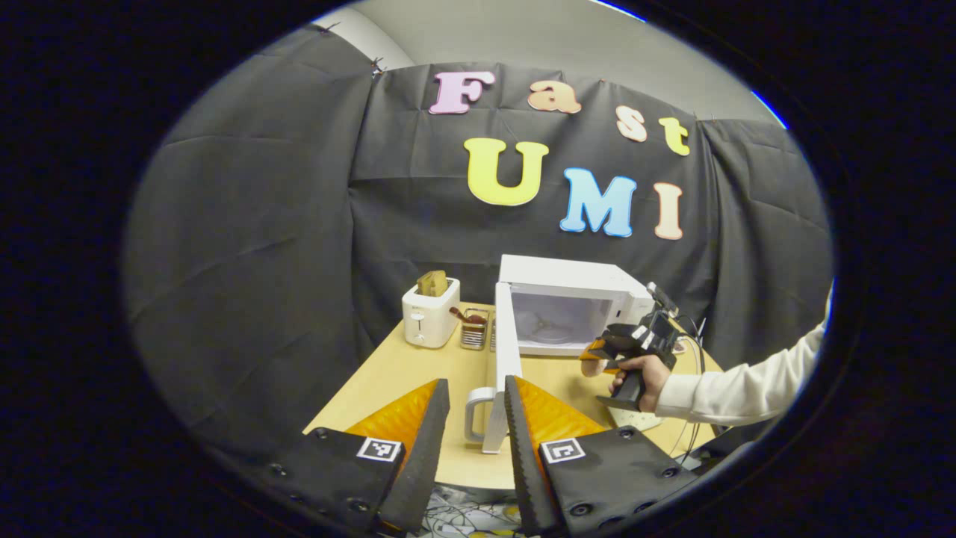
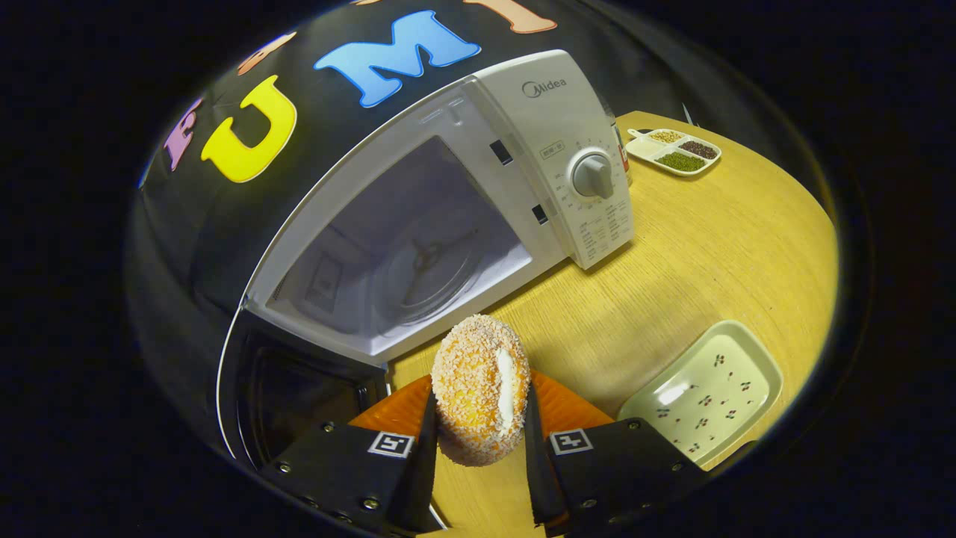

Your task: Open the microwave oven with the left hand, put the food in, and close the microwave oven.

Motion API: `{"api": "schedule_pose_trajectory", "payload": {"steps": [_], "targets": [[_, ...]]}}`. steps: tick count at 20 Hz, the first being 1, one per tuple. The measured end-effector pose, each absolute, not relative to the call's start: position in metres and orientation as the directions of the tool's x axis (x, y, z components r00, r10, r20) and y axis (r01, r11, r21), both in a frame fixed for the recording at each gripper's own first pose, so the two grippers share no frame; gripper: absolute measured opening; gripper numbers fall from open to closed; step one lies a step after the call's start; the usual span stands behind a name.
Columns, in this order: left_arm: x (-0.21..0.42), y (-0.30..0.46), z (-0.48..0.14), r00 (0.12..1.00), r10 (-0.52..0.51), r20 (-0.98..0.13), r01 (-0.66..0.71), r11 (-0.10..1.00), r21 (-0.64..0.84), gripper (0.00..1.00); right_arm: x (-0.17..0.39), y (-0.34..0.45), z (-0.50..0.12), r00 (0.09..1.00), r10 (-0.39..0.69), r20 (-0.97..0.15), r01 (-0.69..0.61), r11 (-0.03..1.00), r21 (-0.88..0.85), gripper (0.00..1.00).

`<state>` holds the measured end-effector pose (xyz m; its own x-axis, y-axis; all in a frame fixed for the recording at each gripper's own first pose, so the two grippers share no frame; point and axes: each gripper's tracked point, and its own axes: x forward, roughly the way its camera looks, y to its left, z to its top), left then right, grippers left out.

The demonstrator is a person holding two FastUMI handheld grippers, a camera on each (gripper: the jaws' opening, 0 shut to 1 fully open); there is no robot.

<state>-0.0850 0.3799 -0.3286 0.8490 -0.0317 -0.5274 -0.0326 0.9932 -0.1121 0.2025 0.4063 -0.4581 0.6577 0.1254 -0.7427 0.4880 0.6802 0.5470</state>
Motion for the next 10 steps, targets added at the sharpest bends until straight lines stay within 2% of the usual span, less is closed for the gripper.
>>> {"api": "schedule_pose_trajectory", "payload": {"steps": [2, 3, 6, 7, 10], "targets": [[-0.077, 0.384, -0.33, 0.838, -0.012, -0.546, -0.053, 0.993, -0.103, 0.6, 0.226, 0.413, -0.463, 0.669, 0.136, -0.73, 0.512, 0.628, 0.586, 0.51], [-0.072, 0.387, -0.333, 0.832, -0.001, -0.555, -0.066, 0.993, -0.1, 0.46, 0.238, 0.415, -0.465, 0.676, 0.131, -0.725, 0.524, 0.607, 0.597, 0.51], [-0.063, 0.392, -0.338, 0.82, 0.011, -0.573, -0.092, 0.99, -0.111, 0.54, 0.271, 0.424, -0.471, 0.692, 0.127, -0.711, 0.537, 0.567, 0.624, 0.52], [-0.061, 0.395, -0.342, 0.811, 0.02, -0.585, -0.103, 0.989, -0.11, 0.6, 0.28, 0.425, -0.472, 0.697, 0.121, -0.706, 0.541, 0.557, 0.63, 0.51], [-0.06, 0.404, -0.349, 0.789, 0.042, -0.613, -0.126, 0.988, -0.094, 0.6, 0.306, 0.424, -0.475, 0.716, 0.068, -0.695, 0.563, 0.532, 0.632, 0.51]]}}
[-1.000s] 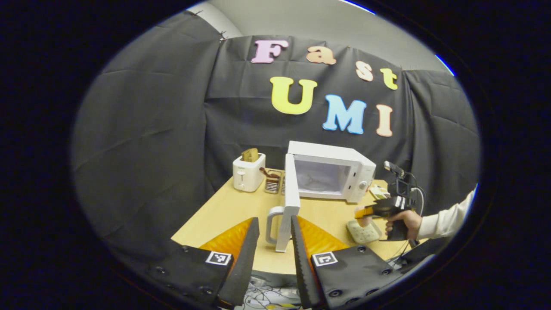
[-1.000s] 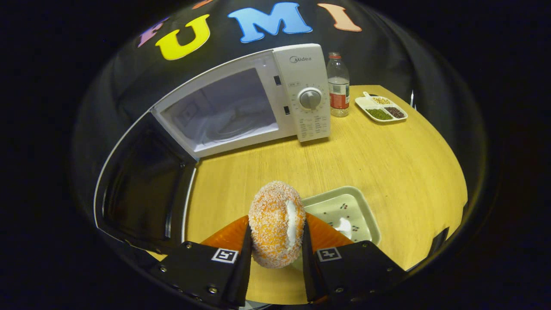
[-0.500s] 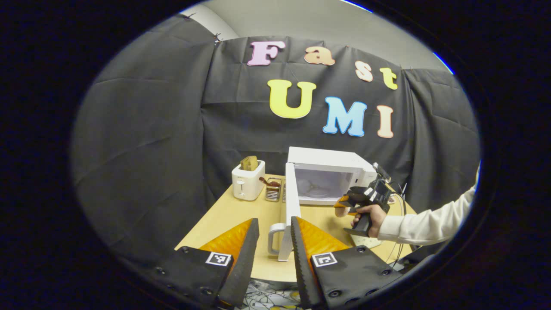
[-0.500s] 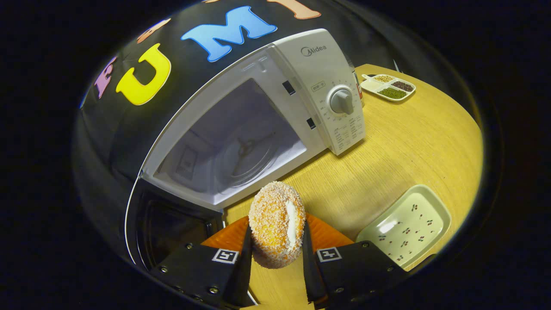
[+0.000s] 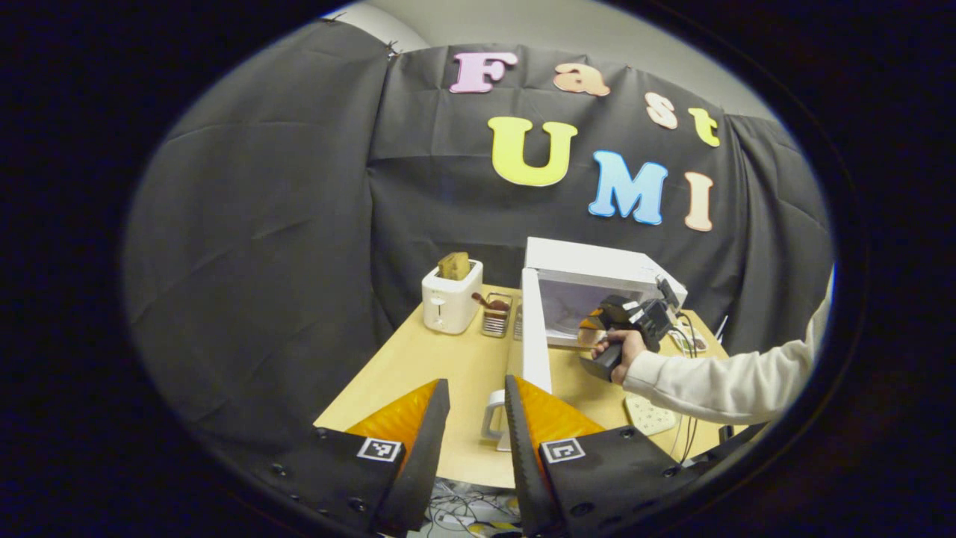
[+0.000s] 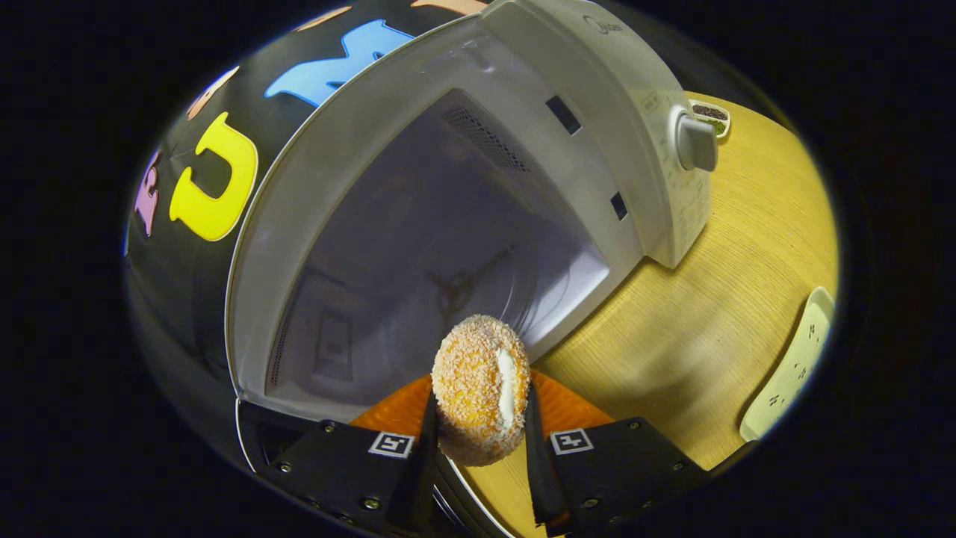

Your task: Open the microwave oven with the left hand, put the food in, and close the microwave oven.

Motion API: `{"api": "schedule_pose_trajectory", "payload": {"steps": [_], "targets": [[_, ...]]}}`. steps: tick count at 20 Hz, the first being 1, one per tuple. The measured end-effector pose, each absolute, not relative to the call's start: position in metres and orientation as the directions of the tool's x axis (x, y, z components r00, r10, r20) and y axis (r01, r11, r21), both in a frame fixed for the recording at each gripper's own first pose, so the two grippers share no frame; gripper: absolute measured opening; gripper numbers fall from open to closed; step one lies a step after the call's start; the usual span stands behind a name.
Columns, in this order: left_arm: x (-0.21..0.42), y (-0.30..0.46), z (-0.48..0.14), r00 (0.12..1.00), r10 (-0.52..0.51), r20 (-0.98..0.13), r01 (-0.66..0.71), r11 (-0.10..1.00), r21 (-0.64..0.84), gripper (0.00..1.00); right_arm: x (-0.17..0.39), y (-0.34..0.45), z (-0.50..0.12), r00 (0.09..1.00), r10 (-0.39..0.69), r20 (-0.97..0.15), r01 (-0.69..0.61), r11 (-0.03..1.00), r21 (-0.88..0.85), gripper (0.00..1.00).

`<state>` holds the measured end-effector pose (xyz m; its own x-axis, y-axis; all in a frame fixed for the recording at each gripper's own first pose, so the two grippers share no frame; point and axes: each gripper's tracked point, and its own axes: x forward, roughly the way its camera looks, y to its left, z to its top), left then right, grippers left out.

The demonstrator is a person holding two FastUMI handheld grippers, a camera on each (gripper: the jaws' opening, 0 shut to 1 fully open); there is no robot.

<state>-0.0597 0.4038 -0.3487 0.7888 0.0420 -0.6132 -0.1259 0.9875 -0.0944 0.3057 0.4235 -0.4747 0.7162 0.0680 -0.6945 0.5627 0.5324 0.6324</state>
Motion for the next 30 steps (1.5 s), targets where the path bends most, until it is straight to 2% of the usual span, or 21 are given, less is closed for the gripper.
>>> {"api": "schedule_pose_trajectory", "payload": {"steps": [3, 8, 9, 10, 11, 12, 15, 16, 18, 19, 21, 24, 27, 28, 29, 30], "targets": [[-0.058, 0.408, -0.352, 0.771, 0.057, -0.634, -0.132, 0.989, -0.072, 0.47, 0.326, 0.428, -0.478, 0.744, 0.049, -0.666, 0.552, 0.516, 0.655, 0.52], [-0.061, 0.414, -0.36, 0.744, 0.07, -0.665, -0.144, 0.988, -0.057, 0.47, 0.352, 0.425, -0.488, 0.77, -0.014, -0.638, 0.571, 0.462, 0.679, 0.51], [-0.061, 0.416, -0.363, 0.739, 0.074, -0.67, -0.15, 0.987, -0.056, 0.47, 0.355, 0.423, -0.492, 0.764, -0.03, -0.645, 0.58, 0.469, 0.666, 0.57], [-0.062, 0.418, -0.365, 0.731, 0.078, -0.678, -0.16, 0.985, -0.059, 0.47, 0.357, 0.422, -0.493, 0.765, -0.041, -0.643, 0.582, 0.473, 0.662, 0.56], [-0.063, 0.421, -0.368, 0.726, 0.083, -0.683, -0.176, 0.982, -0.068, 0.54, 0.363, 0.421, -0.495, 0.766, -0.058, -0.64, 0.587, 0.469, 0.66, 0.62], [-0.063, 0.423, -0.369, 0.724, 0.088, -0.684, -0.19, 0.979, -0.075, 0.6, 0.367, 0.418, -0.495, 0.77, -0.067, -0.635, 0.588, 0.462, 0.664, 0.61], [-0.064, 0.426, -0.37, 0.721, 0.097, -0.686, -0.205, 0.976, -0.077, 0.6, 0.379, 0.408, -0.497, 0.764, -0.126, -0.633, 0.614, 0.443, 0.653, 0.66], [-0.065, 0.425, -0.371, 0.72, 0.1, -0.687, -0.209, 0.975, -0.078, 0.6, 0.38, 0.407, -0.498, 0.76, -0.134, -0.636, 0.619, 0.448, 0.645, 0.71], [-0.064, 0.424, -0.374, 0.72, 0.101, -0.687, -0.217, 0.972, -0.085, 0.6, 0.378, 0.411, -0.498, 0.763, -0.126, -0.634, 0.603, 0.494, 0.627, 0.7], [-0.064, 0.423, -0.373, 0.72, 0.099, -0.687, -0.219, 0.972, -0.089, 0.56, 0.376, 0.413, -0.498, 0.765, -0.12, -0.632, 0.59, 0.521, 0.616, 0.74], [-0.064, 0.421, -0.372, 0.724, 0.097, -0.683, -0.221, 0.97, -0.097, 0.48, 0.371, 0.414, -0.498, 0.765, -0.122, -0.633, 0.577, 0.568, 0.587, 0.72], [-0.063, 0.419, -0.371, 0.73, 0.095, -0.677, -0.215, 0.972, -0.096, 0.48, 0.373, 0.408, -0.499, 0.764, -0.132, -0.632, 0.581, 0.569, 0.583, 0.72], [-0.067, 0.419, -0.37, 0.73, 0.093, -0.677, -0.214, 0.972, -0.097, 0.48, 0.376, 0.408, -0.498, 0.771, -0.117, -0.626, 0.567, 0.573, 0.592, 0.77], [-0.068, 0.42, -0.37, 0.729, 0.095, -0.678, -0.219, 0.971, -0.099, 0.54, 0.375, 0.409, -0.497, 0.771, -0.112, -0.626, 0.565, 0.574, 0.593, 0.78], [-0.07, 0.42, -0.37, 0.728, 0.097, -0.678, -0.224, 0.969, -0.102, 0.54, 0.374, 0.411, -0.496, 0.769, -0.108, -0.63, 0.567, 0.571, 0.594, 0.77], [-0.071, 0.421, -0.368, 0.73, 0.102, -0.675, -0.229, 0.968, -0.102, 0.48, 0.374, 0.41, -0.496, 0.771, -0.109, -0.627, 0.564, 0.574, 0.594, 0.78]]}}
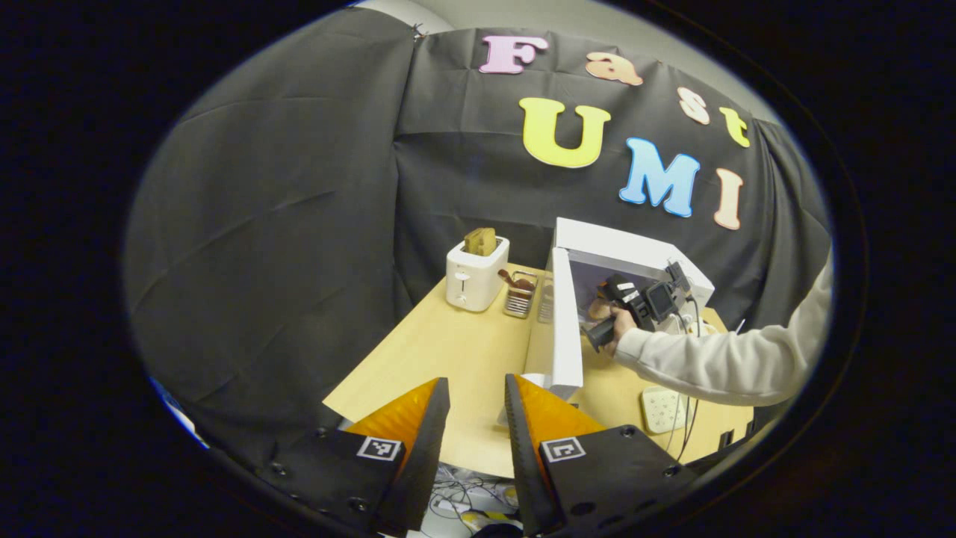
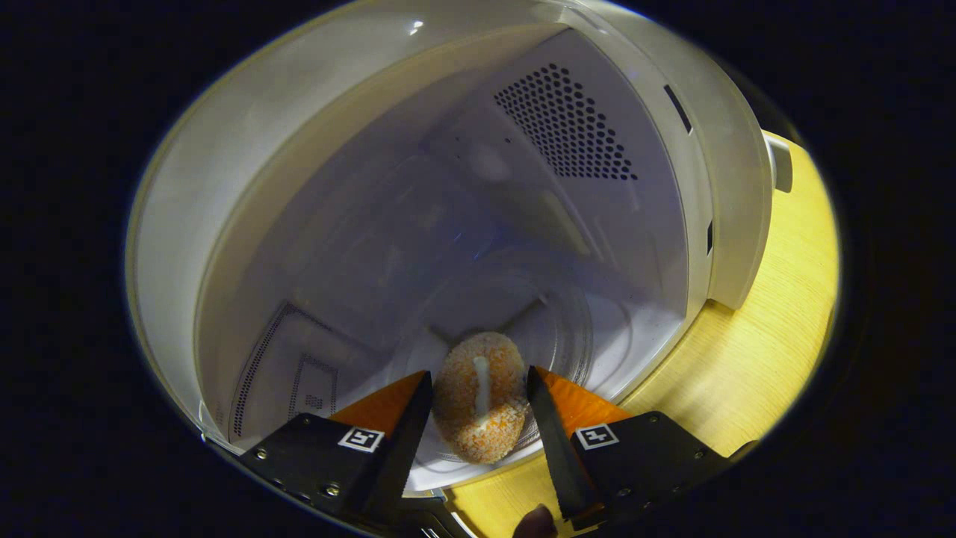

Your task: Open the microwave oven with the left hand, put the food in, and close the microwave oven.

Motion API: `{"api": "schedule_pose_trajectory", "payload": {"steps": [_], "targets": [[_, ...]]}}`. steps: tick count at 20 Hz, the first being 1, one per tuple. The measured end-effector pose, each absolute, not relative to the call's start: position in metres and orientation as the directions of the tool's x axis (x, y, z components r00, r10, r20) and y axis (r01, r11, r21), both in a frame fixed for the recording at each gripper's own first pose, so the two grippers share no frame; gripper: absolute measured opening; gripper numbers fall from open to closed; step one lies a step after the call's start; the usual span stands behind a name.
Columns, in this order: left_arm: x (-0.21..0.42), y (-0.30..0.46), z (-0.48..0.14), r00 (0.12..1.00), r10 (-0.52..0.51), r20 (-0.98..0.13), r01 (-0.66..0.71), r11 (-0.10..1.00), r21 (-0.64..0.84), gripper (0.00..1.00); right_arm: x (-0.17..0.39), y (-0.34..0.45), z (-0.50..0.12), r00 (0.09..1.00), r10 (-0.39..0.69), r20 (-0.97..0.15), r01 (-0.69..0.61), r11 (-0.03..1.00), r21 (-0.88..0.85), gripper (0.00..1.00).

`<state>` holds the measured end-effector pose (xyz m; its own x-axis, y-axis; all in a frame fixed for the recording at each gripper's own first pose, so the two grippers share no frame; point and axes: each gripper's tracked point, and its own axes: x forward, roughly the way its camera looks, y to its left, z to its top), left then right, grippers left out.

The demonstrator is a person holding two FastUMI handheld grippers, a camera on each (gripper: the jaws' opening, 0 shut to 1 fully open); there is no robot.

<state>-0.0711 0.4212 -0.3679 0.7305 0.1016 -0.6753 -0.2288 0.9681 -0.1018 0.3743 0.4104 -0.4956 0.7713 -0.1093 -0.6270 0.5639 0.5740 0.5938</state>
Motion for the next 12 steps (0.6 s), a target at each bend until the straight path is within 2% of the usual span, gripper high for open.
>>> {"api": "schedule_pose_trajectory", "payload": {"steps": [3, 4, 5, 6, 7, 9, 10, 11, 12], "targets": [[-0.074, 0.426, -0.363, 0.741, 0.116, -0.661, -0.234, 0.968, -0.093, 0.48, 0.371, 0.41, -0.49, 0.777, -0.107, -0.62, 0.552, 0.589, 0.59, 0.79], [-0.076, 0.427, -0.36, 0.745, 0.12, -0.656, -0.237, 0.967, -0.093, 0.48, 0.37, 0.405, -0.486, 0.779, -0.131, -0.613, 0.551, 0.61, 0.57, 0.83], [-0.078, 0.428, -0.358, 0.749, 0.122, -0.651, -0.24, 0.966, -0.095, 0.48, 0.365, 0.4, -0.485, 0.772, -0.157, -0.616, 0.557, 0.633, 0.537, 0.93], [-0.08, 0.43, -0.357, 0.752, 0.123, -0.648, -0.244, 0.965, -0.1, 0.48, 0.361, 0.398, -0.486, 0.768, -0.161, -0.62, 0.549, 0.666, 0.506, 0.98], [-0.082, 0.429, -0.358, 0.755, 0.123, -0.644, -0.247, 0.963, -0.105, 0.54, 0.355, 0.4, -0.487, 0.767, -0.141, -0.626, 0.529, 0.691, 0.493, 0.98], [-0.084, 0.432, -0.352, 0.769, 0.125, -0.627, -0.244, 0.964, -0.107, 0.54, 0.337, 0.399, -0.479, 0.77, -0.106, -0.629, 0.48, 0.746, 0.462, 0.99], [-0.084, 0.434, -0.349, 0.779, 0.126, -0.614, -0.241, 0.965, -0.108, 0.48, 0.327, 0.397, -0.469, 0.784, -0.099, -0.613, 0.442, 0.783, 0.438, 0.99], [-0.084, 0.436, -0.345, 0.789, 0.123, -0.602, -0.237, 0.965, -0.113, 0.48, 0.318, 0.396, -0.458, 0.8, -0.086, -0.594, 0.4, 0.815, 0.42, 0.99], [-0.083, 0.438, -0.342, 0.801, 0.115, -0.587, -0.23, 0.965, -0.124, 0.54, 0.311, 0.397, -0.446, 0.816, -0.059, -0.575, 0.353, 0.838, 0.415, 0.98]]}}
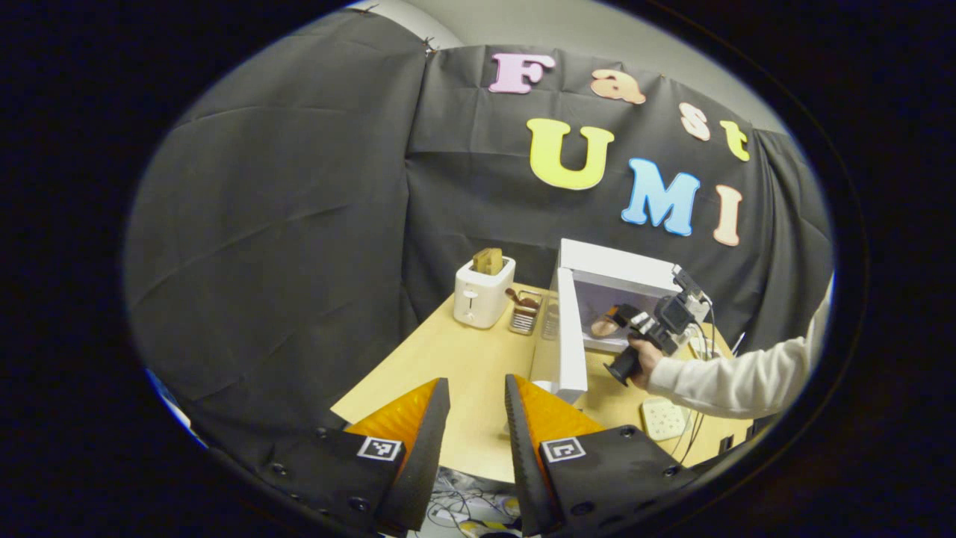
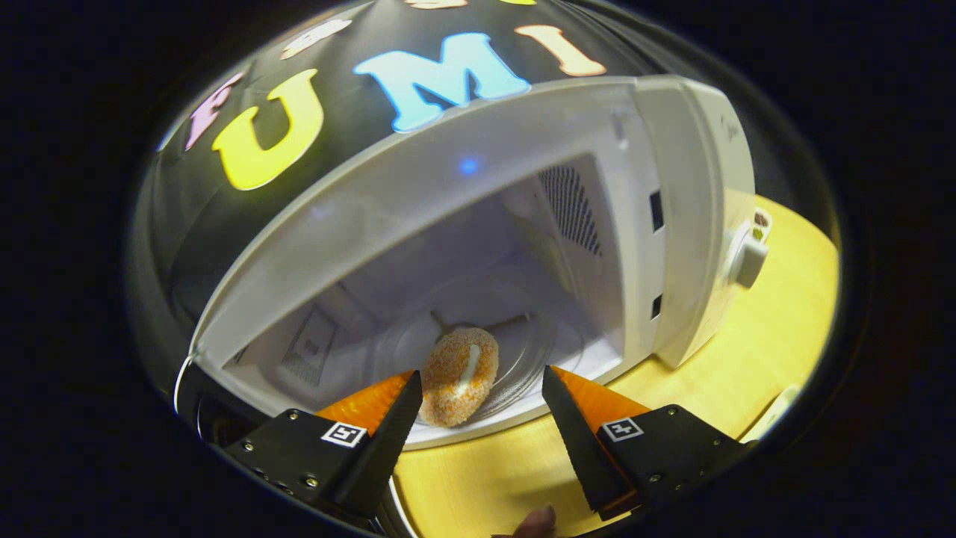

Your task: Open the microwave oven with the left hand, put the food in, and close the microwave oven.

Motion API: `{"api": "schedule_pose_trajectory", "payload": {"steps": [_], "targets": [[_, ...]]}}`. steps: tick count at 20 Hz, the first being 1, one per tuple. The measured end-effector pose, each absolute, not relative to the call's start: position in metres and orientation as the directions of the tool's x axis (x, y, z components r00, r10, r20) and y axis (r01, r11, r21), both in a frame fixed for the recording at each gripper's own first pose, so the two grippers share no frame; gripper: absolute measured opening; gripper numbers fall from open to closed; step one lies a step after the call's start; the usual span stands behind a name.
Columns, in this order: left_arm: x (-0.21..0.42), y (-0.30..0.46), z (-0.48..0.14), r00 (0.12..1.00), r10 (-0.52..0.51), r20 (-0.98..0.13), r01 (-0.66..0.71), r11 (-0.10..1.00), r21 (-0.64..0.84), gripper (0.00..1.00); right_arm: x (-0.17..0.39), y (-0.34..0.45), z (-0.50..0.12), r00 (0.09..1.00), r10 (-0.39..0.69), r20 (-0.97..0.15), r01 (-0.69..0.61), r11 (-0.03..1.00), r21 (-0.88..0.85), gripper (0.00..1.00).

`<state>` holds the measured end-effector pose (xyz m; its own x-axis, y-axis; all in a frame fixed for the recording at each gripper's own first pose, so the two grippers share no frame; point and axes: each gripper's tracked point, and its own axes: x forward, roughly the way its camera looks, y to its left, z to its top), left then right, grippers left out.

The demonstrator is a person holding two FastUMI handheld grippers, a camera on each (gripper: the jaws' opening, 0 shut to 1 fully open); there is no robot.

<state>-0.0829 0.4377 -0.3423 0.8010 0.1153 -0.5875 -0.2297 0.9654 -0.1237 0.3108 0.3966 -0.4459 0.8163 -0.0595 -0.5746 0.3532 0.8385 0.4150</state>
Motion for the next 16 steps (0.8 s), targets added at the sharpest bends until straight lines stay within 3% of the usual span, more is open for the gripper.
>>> {"api": "schedule_pose_trajectory", "payload": {"steps": [3, 4, 7, 9, 10, 12, 14, 15, 16], "targets": [[-0.076, 0.44, -0.341, 0.833, 0.073, -0.548, -0.196, 0.966, -0.168, 0.54, 0.273, 0.399, -0.418, 0.816, 0.036, -0.577, 0.254, 0.874, 0.414, 0.98], [-0.071, 0.44, -0.344, 0.845, 0.05, -0.532, -0.177, 0.965, -0.192, 0.6, 0.258, 0.396, -0.404, 0.818, 0.054, -0.573, 0.234, 0.879, 0.416, 0.99], [-0.054, 0.445, -0.365, 0.868, -0.024, -0.496, -0.132, 0.952, -0.276, 0.6, 0.211, 0.383, -0.354, 0.849, 0.105, -0.518, 0.131, 0.908, 0.398, 0.98], [-0.043, 0.449, -0.38, 0.88, -0.065, -0.471, -0.102, 0.941, -0.322, 0.54, 0.172, 0.374, -0.33, 0.842, 0.129, -0.524, 0.083, 0.928, 0.362, 0.98], [-0.04, 0.451, -0.389, 0.881, -0.084, -0.465, -0.087, 0.938, -0.335, 0.48, 0.154, 0.368, -0.32, 0.839, 0.13, -0.528, 0.07, 0.937, 0.343, 0.98], [-0.033, 0.455, -0.413, 0.88, -0.111, -0.462, -0.063, 0.937, -0.344, 0.6, 0.122, 0.354, -0.299, 0.844, 0.108, -0.525, 0.056, 0.956, 0.288, 0.98], [-0.026, 0.457, -0.439, 0.869, -0.142, -0.474, -0.045, 0.931, -0.362, 0.6, 0.087, 0.349, -0.284, 0.839, 0.097, -0.535, 0.041, 0.97, 0.24, 0.98], [-0.024, 0.45, -0.456, 0.855, -0.171, -0.49, -0.033, 0.924, -0.381, 0.54, 0.074, 0.347, -0.279, 0.832, 0.096, -0.546, 0.027, 0.977, 0.212, 0.98], [-0.025, 0.443, -0.47, 0.837, -0.198, -0.51, -0.022, 0.919, -0.393, 0.54, 0.063, 0.344, -0.272, 0.832, 0.091, -0.547, 0.016, 0.982, 0.186, 0.98]]}}
